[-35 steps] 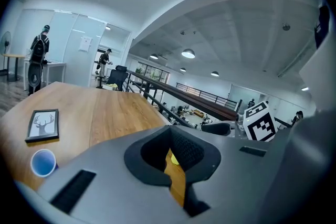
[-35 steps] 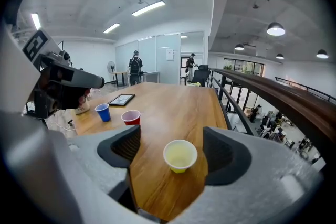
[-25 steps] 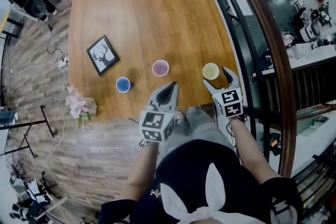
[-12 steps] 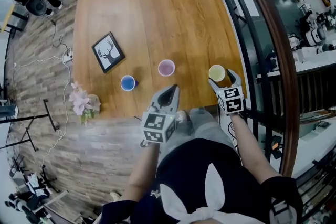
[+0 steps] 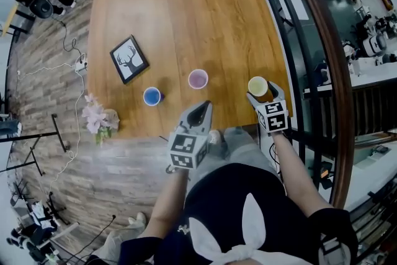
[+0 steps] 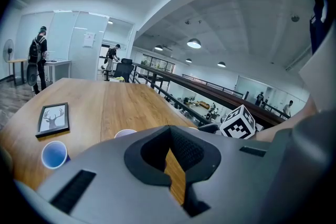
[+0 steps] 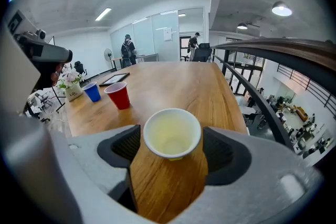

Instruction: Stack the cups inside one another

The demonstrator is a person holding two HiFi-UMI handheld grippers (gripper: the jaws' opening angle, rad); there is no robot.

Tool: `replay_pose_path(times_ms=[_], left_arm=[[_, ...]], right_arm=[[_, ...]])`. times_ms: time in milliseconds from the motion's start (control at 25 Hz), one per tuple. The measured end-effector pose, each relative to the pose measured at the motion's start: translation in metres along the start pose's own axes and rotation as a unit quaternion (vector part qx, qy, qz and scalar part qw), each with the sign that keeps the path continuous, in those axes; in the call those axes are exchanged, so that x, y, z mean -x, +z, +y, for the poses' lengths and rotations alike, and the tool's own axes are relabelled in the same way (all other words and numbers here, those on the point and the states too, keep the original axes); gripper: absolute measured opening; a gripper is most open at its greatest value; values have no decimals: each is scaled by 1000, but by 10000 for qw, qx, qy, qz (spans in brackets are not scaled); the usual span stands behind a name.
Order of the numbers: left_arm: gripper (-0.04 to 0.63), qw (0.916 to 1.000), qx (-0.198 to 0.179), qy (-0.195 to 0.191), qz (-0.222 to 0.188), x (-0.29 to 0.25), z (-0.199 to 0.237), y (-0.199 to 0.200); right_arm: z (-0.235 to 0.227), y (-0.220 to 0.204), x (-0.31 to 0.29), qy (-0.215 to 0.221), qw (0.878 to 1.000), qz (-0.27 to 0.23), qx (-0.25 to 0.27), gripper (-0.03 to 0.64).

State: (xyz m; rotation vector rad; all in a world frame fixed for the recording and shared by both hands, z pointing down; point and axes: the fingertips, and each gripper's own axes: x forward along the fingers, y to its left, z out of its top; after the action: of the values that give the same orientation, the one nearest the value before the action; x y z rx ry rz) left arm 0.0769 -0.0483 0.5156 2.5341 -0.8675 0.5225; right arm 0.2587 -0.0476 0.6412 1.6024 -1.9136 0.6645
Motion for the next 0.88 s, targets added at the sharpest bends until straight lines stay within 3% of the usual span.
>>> replay_pose_path(times_ms=[200,880], left_arm=[[17,10000,-8,13,3,1,1,-2],[17,9997,28,224,-60,10,14,0]], right_arm=[[2,-1,1,11,10000,-6,58,333],[5,13,5,50,9996,-168,200,327]])
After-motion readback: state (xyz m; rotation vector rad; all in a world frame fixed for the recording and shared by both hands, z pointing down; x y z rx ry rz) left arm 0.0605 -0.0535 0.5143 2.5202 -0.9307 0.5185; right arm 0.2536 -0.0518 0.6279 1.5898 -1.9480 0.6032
